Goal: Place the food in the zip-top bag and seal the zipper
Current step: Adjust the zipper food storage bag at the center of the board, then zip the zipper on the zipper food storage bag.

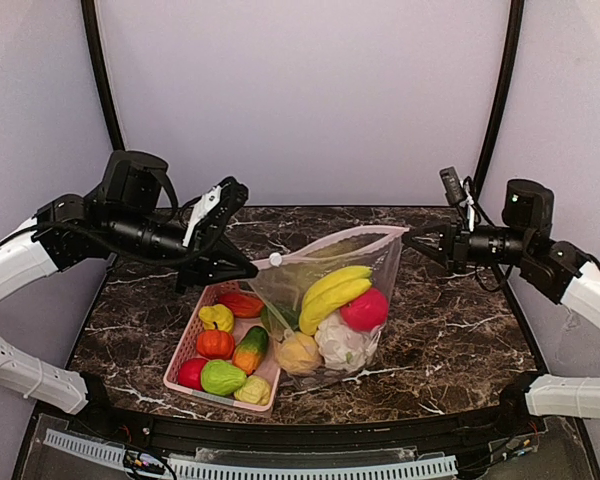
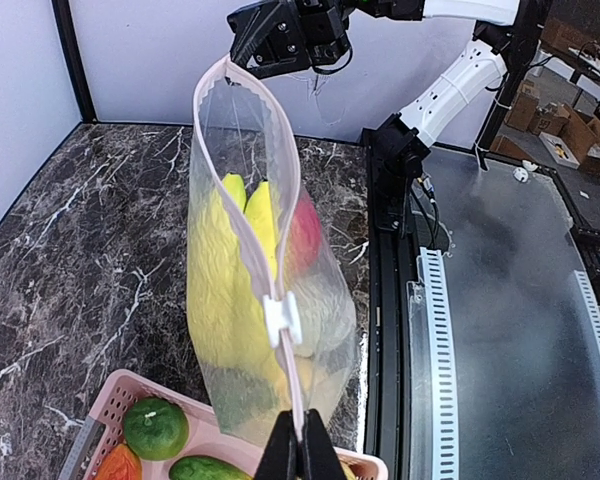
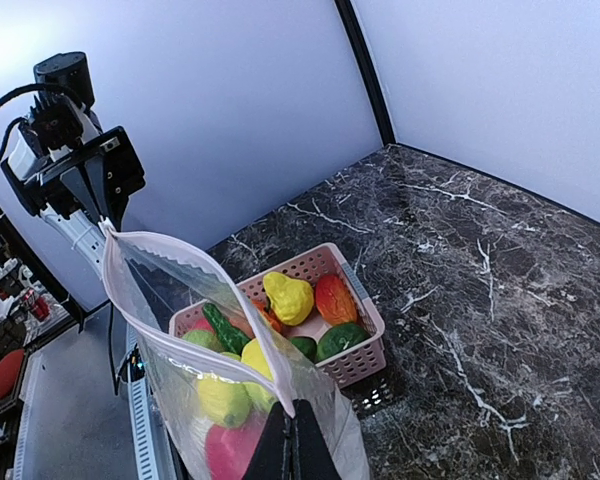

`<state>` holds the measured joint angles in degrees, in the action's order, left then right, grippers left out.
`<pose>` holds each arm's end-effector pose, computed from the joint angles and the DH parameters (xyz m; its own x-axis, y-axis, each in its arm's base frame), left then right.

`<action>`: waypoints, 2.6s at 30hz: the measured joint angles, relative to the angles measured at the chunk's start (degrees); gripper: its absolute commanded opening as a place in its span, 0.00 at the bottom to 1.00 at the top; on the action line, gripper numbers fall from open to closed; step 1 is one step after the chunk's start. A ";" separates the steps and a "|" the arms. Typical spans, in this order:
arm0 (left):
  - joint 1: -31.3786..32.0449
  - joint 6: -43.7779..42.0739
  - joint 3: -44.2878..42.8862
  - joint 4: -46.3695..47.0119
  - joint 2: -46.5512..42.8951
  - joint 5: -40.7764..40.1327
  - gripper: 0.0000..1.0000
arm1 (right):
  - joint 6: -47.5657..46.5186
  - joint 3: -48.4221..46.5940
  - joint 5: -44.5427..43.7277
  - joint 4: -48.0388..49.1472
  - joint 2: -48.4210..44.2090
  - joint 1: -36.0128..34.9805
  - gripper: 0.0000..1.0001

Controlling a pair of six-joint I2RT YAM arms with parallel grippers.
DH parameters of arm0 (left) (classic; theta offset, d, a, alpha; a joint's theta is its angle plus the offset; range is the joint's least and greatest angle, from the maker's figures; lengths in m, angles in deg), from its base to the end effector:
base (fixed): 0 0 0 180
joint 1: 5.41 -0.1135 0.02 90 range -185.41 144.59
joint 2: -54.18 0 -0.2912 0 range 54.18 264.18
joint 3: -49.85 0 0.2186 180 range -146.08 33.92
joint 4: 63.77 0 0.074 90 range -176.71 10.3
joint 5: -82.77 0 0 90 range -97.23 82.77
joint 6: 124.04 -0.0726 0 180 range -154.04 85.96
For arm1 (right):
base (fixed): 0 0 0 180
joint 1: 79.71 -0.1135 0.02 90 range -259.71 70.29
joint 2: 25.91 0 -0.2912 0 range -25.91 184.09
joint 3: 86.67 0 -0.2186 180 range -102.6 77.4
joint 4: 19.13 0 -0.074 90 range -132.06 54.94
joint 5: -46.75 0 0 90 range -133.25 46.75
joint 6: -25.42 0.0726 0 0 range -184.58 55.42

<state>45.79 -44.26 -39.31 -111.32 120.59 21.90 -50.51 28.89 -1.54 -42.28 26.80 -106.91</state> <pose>0.1165 -0.2012 0.4073 -0.0887 0.3577 -0.9296 0.9891 0.1417 -0.0399 0.1409 0.1267 0.3642 -0.3948 0.0012 -0.9188 -0.8508 0.3769 0.3661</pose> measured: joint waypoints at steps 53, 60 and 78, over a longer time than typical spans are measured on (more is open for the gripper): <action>0.00 -1.86 2.05 0.55 1.11 6.60 0.01 | -20.92 -39.47 3.61 -20.92 37.09 -28.46 0.37; 0.00 -2.01 2.03 0.15 1.14 6.97 0.01 | -21.38 -39.87 5.07 -21.57 37.79 -28.79 0.24; 0.00 -2.23 2.03 -0.04 1.14 6.99 0.01 | -21.16 -40.00 7.54 -21.59 37.79 -29.07 0.00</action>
<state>45.79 -46.49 -37.28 -111.36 121.72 28.89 -71.67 -11.11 6.00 -63.87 64.59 -135.98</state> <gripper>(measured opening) 0.009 0.060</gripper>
